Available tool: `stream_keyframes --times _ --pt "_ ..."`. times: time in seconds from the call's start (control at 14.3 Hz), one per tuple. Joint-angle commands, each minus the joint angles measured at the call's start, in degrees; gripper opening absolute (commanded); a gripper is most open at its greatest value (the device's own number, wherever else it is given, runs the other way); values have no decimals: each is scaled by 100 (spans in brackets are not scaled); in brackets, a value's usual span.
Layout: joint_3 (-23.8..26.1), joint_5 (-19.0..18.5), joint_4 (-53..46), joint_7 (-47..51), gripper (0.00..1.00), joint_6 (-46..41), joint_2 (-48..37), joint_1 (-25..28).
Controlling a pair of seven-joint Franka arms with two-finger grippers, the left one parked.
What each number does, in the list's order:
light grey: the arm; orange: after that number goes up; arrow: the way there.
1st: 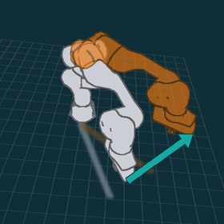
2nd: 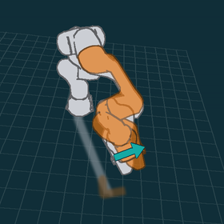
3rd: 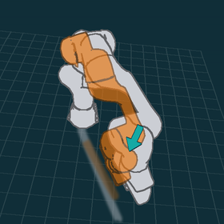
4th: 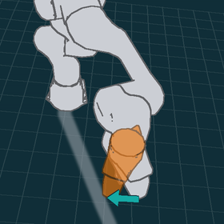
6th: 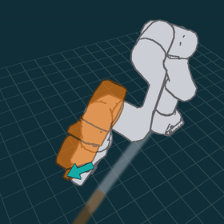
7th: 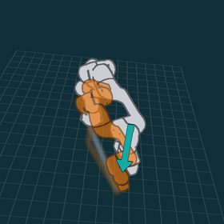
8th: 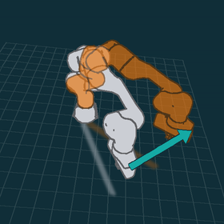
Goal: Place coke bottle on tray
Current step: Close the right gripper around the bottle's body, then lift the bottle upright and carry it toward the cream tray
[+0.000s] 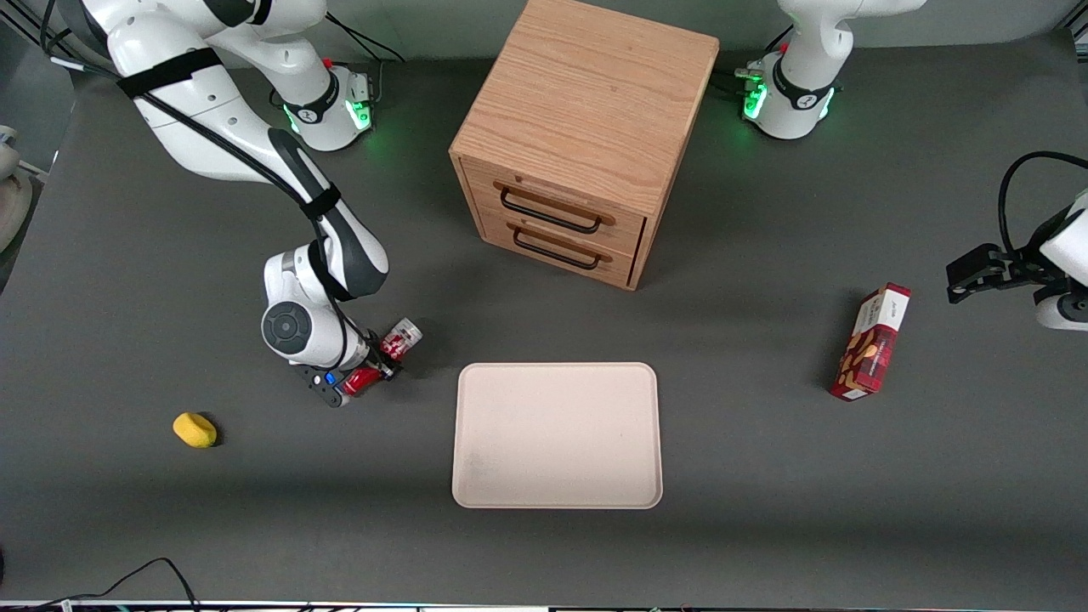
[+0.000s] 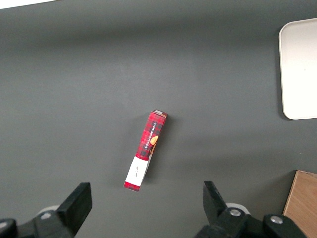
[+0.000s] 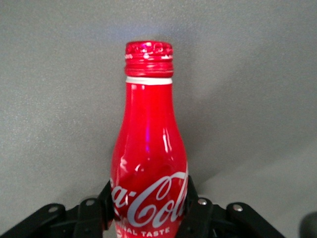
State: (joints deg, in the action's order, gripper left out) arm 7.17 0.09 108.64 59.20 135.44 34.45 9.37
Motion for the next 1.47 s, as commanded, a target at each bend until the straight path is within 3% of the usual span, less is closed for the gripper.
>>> stream_keyframes --times 0.0,0.28,0.42,0.84,1.12,1.4 --pt "-5 0 -27 118 0 61 -18 39" --pt "-5 -201 -254 -92 0 -227 -167 -5" --pt "4 -404 -850 -337 0 -989 -176 -14" --pt "48 -361 -2889 -1558 0 -2732 -79 56" --pt "92 -404 -4268 -1867 0 -2962 385 363" --pt "433 -361 -5491 -3385 0 -2682 1360 461"
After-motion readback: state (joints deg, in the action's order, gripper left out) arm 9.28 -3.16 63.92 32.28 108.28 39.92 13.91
